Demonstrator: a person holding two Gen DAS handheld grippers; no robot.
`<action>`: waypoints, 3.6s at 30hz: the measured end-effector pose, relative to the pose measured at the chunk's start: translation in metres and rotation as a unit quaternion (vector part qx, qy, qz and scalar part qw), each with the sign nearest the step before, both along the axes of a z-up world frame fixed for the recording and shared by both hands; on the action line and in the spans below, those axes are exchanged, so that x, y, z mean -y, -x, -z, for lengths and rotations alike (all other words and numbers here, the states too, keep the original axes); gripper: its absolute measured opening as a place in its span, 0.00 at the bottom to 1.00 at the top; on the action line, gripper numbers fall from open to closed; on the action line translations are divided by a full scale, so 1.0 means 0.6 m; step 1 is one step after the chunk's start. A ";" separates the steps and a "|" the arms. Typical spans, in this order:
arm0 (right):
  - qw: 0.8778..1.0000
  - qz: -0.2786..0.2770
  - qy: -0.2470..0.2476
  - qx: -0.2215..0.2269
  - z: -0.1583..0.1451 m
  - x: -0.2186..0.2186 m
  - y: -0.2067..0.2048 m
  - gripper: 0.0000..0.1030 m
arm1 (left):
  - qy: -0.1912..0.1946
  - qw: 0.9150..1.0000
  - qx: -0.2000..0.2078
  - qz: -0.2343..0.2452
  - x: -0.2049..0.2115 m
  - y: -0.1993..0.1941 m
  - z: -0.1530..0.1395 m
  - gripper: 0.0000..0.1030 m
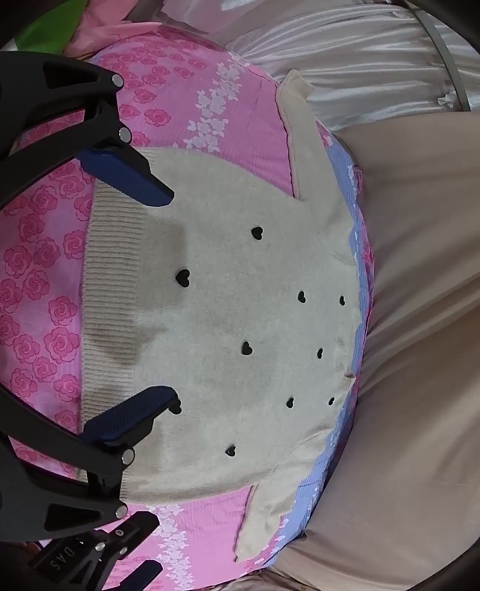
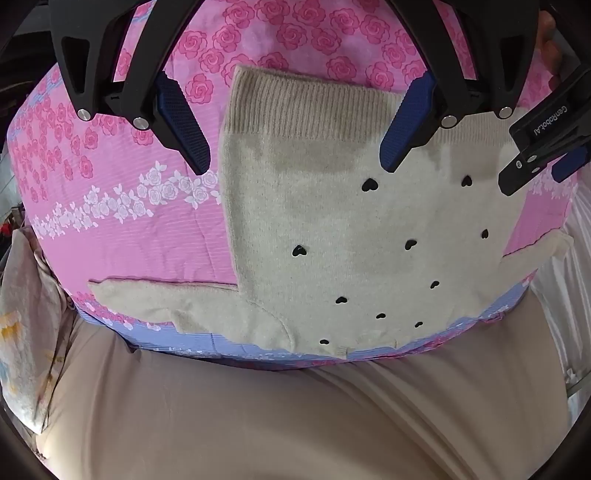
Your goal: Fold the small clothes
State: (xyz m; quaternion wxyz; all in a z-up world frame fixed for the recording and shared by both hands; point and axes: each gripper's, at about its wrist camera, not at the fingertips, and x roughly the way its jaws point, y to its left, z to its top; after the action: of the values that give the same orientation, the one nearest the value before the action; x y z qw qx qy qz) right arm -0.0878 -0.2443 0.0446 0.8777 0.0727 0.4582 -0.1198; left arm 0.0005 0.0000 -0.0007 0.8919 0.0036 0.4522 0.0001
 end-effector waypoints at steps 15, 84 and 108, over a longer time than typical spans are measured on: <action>1.000 -0.021 0.012 0.005 -0.003 -0.014 0.005 0.88 | -0.012 1.000 0.003 0.000 0.007 0.006 0.002 0.93; 0.999 -0.048 0.015 0.006 0.004 -0.029 -0.013 0.88 | -0.030 1.000 -0.006 0.001 0.008 0.000 0.020 0.93; 0.999 -0.049 -0.003 -0.008 0.023 -0.005 -0.045 0.88 | -0.008 1.000 -0.025 -0.005 0.013 -0.039 0.026 0.93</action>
State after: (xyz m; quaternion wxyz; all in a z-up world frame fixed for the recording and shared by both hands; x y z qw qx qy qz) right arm -0.0611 -0.2415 0.0311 0.8786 0.0523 0.4685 -0.0760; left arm 0.0236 -0.0077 -0.0164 0.8802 0.0086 0.4744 0.0085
